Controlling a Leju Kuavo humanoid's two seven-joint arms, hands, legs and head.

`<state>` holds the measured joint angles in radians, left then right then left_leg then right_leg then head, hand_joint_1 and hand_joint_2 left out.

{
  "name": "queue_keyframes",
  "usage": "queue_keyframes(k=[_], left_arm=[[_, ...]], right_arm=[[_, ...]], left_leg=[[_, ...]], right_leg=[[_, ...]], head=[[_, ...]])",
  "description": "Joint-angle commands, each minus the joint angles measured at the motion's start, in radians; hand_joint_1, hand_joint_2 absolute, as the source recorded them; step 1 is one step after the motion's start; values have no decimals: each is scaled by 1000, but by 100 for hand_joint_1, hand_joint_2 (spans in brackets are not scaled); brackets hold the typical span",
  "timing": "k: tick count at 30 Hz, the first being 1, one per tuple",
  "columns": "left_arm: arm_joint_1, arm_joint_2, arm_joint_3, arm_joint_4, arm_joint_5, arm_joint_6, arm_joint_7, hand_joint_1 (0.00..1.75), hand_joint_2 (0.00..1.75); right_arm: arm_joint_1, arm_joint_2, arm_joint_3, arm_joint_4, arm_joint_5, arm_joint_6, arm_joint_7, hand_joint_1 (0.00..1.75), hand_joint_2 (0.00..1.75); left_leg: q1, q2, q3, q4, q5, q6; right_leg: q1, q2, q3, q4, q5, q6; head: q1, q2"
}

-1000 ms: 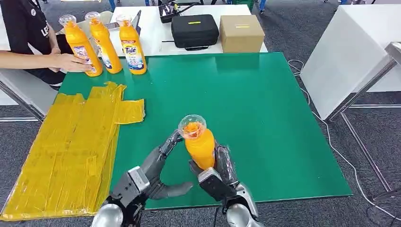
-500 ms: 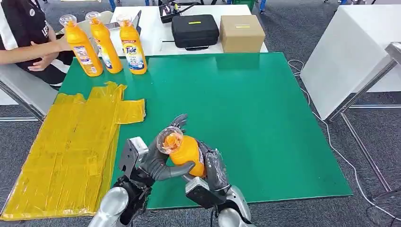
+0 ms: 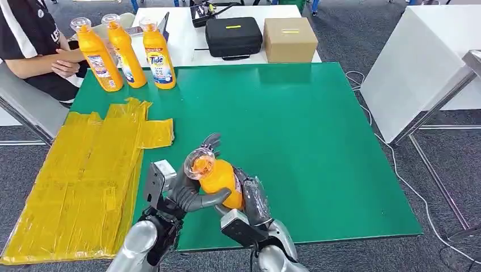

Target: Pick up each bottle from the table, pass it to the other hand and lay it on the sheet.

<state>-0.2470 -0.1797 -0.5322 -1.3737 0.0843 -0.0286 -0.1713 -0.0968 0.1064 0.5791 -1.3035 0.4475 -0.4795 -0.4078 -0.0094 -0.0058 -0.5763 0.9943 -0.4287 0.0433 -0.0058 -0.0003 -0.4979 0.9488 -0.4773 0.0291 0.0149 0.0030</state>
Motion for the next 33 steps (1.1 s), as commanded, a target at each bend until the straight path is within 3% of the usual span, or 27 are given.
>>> queue_keyframes(k=[1, 18, 33], left_arm=[[-21, 11, 25, 56, -16, 10, 2, 0, 175], [-8, 9, 12, 18, -51, -7, 8, 0, 175], [-5, 5, 25, -1, -11, 7, -6, 0, 175]], right_arm=[[-69, -3, 42, 38, -4, 7, 0, 175, 175], [-152, 12, -3, 80, -45, -30, 14, 175, 175], [-191, 2, 51, 157, -79, -48, 27, 175, 175]], left_leg=[[1, 2, 2, -1, -1, -3], [1, 2, 3, 0, -1, -3], [0, 2, 2, 0, -1, -3]], right_leg=[[0, 2, 2, -1, 0, -1], [1, 2, 2, -1, 0, -1], [0, 2, 2, -1, 0, -1]], head=[[0, 0], [0, 0], [0, 0]])
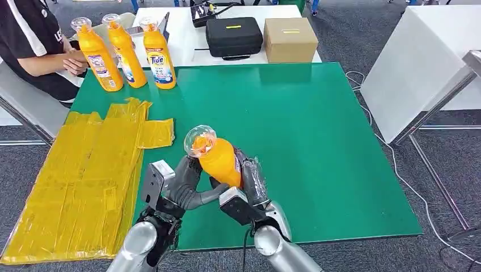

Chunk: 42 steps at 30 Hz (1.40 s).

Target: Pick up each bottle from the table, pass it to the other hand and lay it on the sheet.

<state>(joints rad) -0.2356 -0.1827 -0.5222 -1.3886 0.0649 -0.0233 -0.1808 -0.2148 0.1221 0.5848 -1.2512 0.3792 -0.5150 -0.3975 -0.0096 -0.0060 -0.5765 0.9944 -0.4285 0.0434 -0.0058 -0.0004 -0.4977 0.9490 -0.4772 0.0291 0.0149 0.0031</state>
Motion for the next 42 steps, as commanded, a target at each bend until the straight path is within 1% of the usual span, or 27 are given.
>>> queue_keyframes(k=[1, 9, 15, 18, 21, 27, 33, 36, 39, 42], left_arm=[[-16, 8, 15, 14, 9, 1, 4, 0, 175], [-29, 3, 6, 33, 20, -4, 12, 0, 175], [-45, 5, 1, 51, 34, -4, 6, 0, 175], [-43, 15, -9, 40, 38, 9, 1, 0, 175], [-42, 23, -16, 15, 36, 17, -2, 0, 175], [-42, 23, -17, 9, 36, 17, -2, 0, 175], [-28, 28, -31, -37, 30, 13, -6, 0, 175], [-39, 24, -41, -24, 21, 11, -5, 0, 175], [-46, 23, -43, -6, 16, 12, -6, 0, 175], [-47, 24, -44, -2, 14, 13, -7, 0, 175]], right_arm=[[-73, -13, 45, 105, -10, -13, 17, 175, 175], [-72, -4, 69, 126, -2, -8, 25, 175, 175], [-81, 21, 100, 133, 6, 5, 26, 175, 175], [-89, 23, 117, 138, -27, 41, 28, 175, 175], [-88, 15, 122, 137, -95, 114, 13, 175, 175], [-87, 13, 120, 137, -98, 115, 12, 175, 175], [-116, 17, 103, 160, -138, 140, -5, 175, 175], [-124, 30, 97, 173, -135, 138, -7, 175, 175], [-128, 36, 94, 180, -129, 129, -6, 175, 175], [-129, 35, 94, 181, -129, 128, -6, 175, 175]], left_leg=[[1, 2, 2, 0, -1, -2], [1, 2, 3, -1, -1, -3], [1, 2, 2, 0, -1, -3], [1, 2, 3, 0, -1, -4], [1, 1, 2, -1, 0, -2], [1, 1, 1, 0, -1, -2], [1, 2, 3, 0, -1, -4], [1, 1, 1, 0, 0, -2], [1, 1, 3, 0, -1, -4], [1, 1, 2, -1, 0, -2]], right_leg=[[1, 2, 2, -1, 0, -1], [1, 1, 3, -1, 0, -1], [1, 1, 2, -1, 0, -1], [1, 1, 3, -1, -1, -1], [0, 1, 1, -1, 0, -1], [0, 1, 1, -1, 0, -1], [1, 1, 2, 0, -1, -1], [1, 1, 1, -1, 0, -1], [1, 0, 3, -1, -1, -1], [0, 0, 2, -1, 0, -1]], head=[[0, 0], [0, 0], [0, 0], [0, 0], [0, 0], [0, 0], [0, 0], [0, 0], [0, 0], [0, 0]])
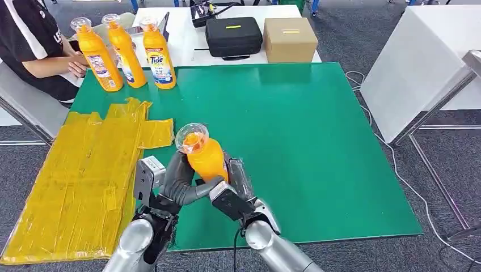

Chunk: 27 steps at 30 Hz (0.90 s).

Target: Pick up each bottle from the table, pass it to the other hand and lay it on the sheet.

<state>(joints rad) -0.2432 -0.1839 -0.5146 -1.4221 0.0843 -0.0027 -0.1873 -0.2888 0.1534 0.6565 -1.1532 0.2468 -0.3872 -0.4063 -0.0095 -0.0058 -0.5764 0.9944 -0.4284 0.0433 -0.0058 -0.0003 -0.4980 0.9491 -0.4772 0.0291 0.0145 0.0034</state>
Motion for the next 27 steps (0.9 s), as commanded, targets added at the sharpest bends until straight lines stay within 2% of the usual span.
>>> queue_keyframes(k=[1, 4, 5, 6, 13, 16, 21, 27], left_arm=[[-40, 25, -52, 31, -6, -8, -1, 0, 175], [-39, 28, -53, 46, -7, -8, -5, 0, 175], [-40, 27, -53, 52, -5, -10, -8, 52, 175], [-40, 27, -53, 57, -3, -10, -11, 140, 175], [-40, 27, -53, 58, -3, -10, -12, 140, 175], [-38, 24, -51, 60, 1, -12, -15, 175, 175], [-30, 12, -38, 63, 7, -18, -18, 175, 175], [-19, 7, -7, 40, 2, -27, -17, 175, 175]], right_arm=[[-55, 4, 22, 83, 4, 1, 2, 175, 175], [-54, 0, 21, 92, -2, 0, 2, 175, 175], [-54, -1, 21, 100, -8, -3, -2, 175, 175], [-55, -3, 23, 107, -16, -6, -7, 175, 175], [-55, -3, 23, 108, -18, -7, -8, 175, 175], [-46, -12, 25, 102, -24, -15, -12, 175, 175], [-23, -19, 25, 76, -21, -29, -6, 175, 175], [-12, -15, 13, 51, 6, -36, 8, 175, 175]], left_leg=[[1, 0, 2, 0, -1, -3], [1, 1, 3, -1, -1, -3], [1, 0, 2, 0, 0, -2], [1, 0, 3, -1, -1, -3], [1, 0, 2, 0, 0, -2], [1, 0, 3, 0, -1, -4], [1, 0, 6, -1, -2, -5], [1, 0, 2, 0, -1, -3]], right_leg=[[1, 0, 3, -1, -1, -1], [1, 0, 4, -1, -1, -1], [0, 0, 2, -1, 0, -1], [1, 0, 3, -1, -1, -1], [1, 0, 2, -1, 0, -1], [1, -1, 4, -1, -1, -1], [1, -1, 7, -3, -1, -1], [1, -1, 2, -1, -1, -1]], head=[[0, 0], [0, 0], [0, 0], [0, 0], [0, 0], [0, 0], [0, 0], [0, 0]])
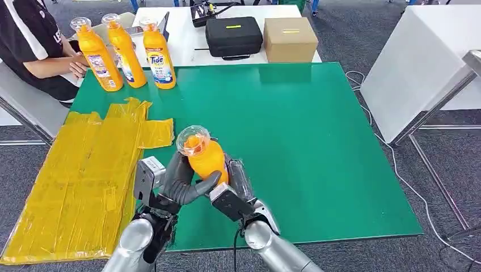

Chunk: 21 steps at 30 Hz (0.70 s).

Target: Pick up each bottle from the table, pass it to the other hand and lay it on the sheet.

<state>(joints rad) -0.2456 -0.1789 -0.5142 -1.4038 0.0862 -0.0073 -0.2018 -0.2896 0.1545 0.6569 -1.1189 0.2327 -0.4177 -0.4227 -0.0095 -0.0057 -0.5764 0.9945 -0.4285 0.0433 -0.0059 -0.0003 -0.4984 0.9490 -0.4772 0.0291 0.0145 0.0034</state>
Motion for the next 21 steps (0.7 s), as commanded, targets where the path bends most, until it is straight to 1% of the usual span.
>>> queue_keyframes(k=[1, 2, 3, 4, 5, 7, 10, 11, 12, 13, 14, 15, 16, 18, 21], left_arm=[[-9, 8, -1, 16, 1, -22, -2, 175, 175], [14, 32, 13, -7, -3, -17, -11, 175, 175], [39, 55, 31, -30, -4, -11, -27, 175, 175], [64, 79, 58, -57, -2, -8, -38, 175, 175], [92, 99, 99, -85, 2, -9, -53, 175, 175], [109, 109, 133, -103, -1, -42, -56, 175, 175], [113, 106, 155, -108, -9, -37, -57, 175, 175], [120, 104, 168, -116, -25, -18, -59, 175, 175], [129, 115, 187, -123, -25, -13, -60, 175, 175], [134, 128, 209, -128, -25, 1, -63, 175, 175], [143, 150, 228, -126, -23, 4, -65, 175, 175], [161, 162, 245, -126, -21, 7, -74, 175, 175], [182, 173, 258, -124, -15, 5, -85, 175, 175], [223, 196, 275, -98, 3, -5, -115, 175, 175], [244, 200, 295, -60, 14, -8, -151, 175, 175]], right_arm=[[-9, -14, 13, 13, 29, -9, 25, 175, 175], [-5, 1, 17, 9, 36, -14, 24, 175, 175], [-7, 17, 27, 10, 48, -22, 23, 30, 175], [-14, 32, 40, 17, 57, -26, 27, 0, 175], [-24, 42, 57, 25, 65, -25, 34, 0, 175], [-29, 45, 65, 28, 65, -30, 42, 0, 175], [-28, 36, 64, 25, 66, -32, 42, 0, 175], [-23, 31, 65, 14, 68, -28, 39, 0, 0], [-19, 20, 68, 0, 76, -28, 36, 0, 0], [-19, 9, 72, -14, 79, -13, 44, 0, 0], [-14, -9, 71, -44, 48, 40, 56, 0, 0], [-7, -29, 72, -72, 45, 49, 51, 0, 0], [1, -46, 71, -92, 47, 47, 49, 0, 0], [25, -87, 71, -137, 38, 39, 33, 0, 0], [53, -127, 74, -187, 48, 5, 20, 0, 0]], left_leg=[[0, 0, 2, 0, 0, -2], [1, 0, 2, 0, -1, -3], [1, 0, 3, -1, -1, -3], [1, 2, 4, -1, -1, -3], [0, 5, 4, -2, -2, -3], [1, 10, 5, -2, -3, -4], [1, 7, 5, -2, -2, -5], [2, 4, 6, -2, -2, -6], [1, 1, 2, -1, 0, -2], [1, 2, 2, -1, -1, -3], [2, 3, 3, -1, -1, -3], [2, 5, 4, -2, -2, -4], [1, 5, 3, -2, -1, -3], [2, 5, 6, -4, -1, -4], [1, 1, 4, -3, 0, -2]], right_leg=[[0, -1, 2, -1, 0, 0], [1, -1, 3, -1, -1, -1], [1, 0, 4, -2, -1, -1], [1, 2, 3, -1, -1, -1], [0, 5, 3, -1, 0, -1], [0, 9, 3, -1, 0, -2], [1, 6, 4, -1, -1, -2], [2, 4, 5, -1, -2, -2], [1, 1, 1, 0, 0, -1], [1, 2, 2, 0, 0, -1], [1, 3, 2, -1, 0, -1], [1, 5, 4, -1, 0, -1], [1, 5, 2, -1, 0, -1], [2, 4, 6, -3, 0, -1], [1, 0, 4, -2, -1, -1]], head=[[0, 0], [0, 0], [0, 0], [0, 0], [0, 0], [0, 0], [0, 0], [0, 0], [0, 0], [0, 0], [0, 0], [0, 0], [0, 0], [0, 0], [0, 0]])
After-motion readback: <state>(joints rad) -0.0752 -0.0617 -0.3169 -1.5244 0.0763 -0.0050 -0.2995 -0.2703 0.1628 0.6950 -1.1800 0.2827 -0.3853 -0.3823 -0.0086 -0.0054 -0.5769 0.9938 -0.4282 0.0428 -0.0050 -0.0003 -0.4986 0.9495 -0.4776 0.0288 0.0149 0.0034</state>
